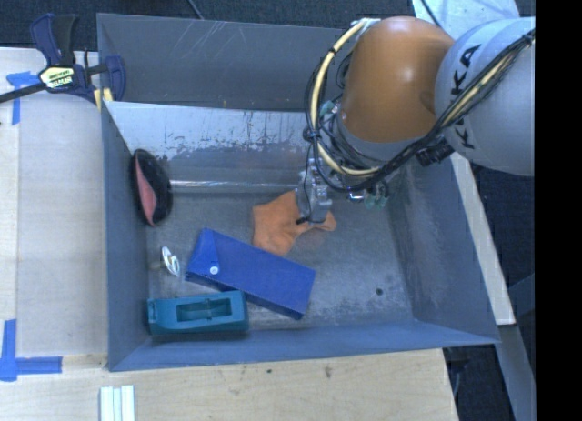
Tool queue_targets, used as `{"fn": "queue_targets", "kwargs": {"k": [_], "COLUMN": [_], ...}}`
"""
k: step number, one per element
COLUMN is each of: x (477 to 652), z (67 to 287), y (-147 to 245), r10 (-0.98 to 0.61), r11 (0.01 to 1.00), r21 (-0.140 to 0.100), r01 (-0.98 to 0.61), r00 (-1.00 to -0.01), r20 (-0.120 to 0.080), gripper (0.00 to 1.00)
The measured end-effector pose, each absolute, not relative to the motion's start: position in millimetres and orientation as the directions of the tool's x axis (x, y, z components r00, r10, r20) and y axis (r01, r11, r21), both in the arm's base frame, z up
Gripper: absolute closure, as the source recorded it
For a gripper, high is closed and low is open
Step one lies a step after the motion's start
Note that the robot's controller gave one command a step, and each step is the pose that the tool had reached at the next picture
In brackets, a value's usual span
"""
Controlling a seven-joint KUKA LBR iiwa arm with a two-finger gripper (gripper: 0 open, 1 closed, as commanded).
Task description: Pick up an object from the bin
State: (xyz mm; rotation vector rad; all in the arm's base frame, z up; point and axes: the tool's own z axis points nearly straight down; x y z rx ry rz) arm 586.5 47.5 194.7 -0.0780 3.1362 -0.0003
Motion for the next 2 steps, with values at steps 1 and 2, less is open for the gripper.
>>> {"fn": "queue_targets", "kwargs": {"k": [1,2], "x": [572.8,550.4], "z": [152.8,142.9], "y": [51.7,45.6], "r10": [-0.354,-0.375], "r11": [0.935,0.927], "r21": [-0.001,0.002], "r01": [-0.354,-0.375], "r00": [-0.935,-0.927], "r20": [-0.005,0.003], "gripper": [1.0,1.0]}}
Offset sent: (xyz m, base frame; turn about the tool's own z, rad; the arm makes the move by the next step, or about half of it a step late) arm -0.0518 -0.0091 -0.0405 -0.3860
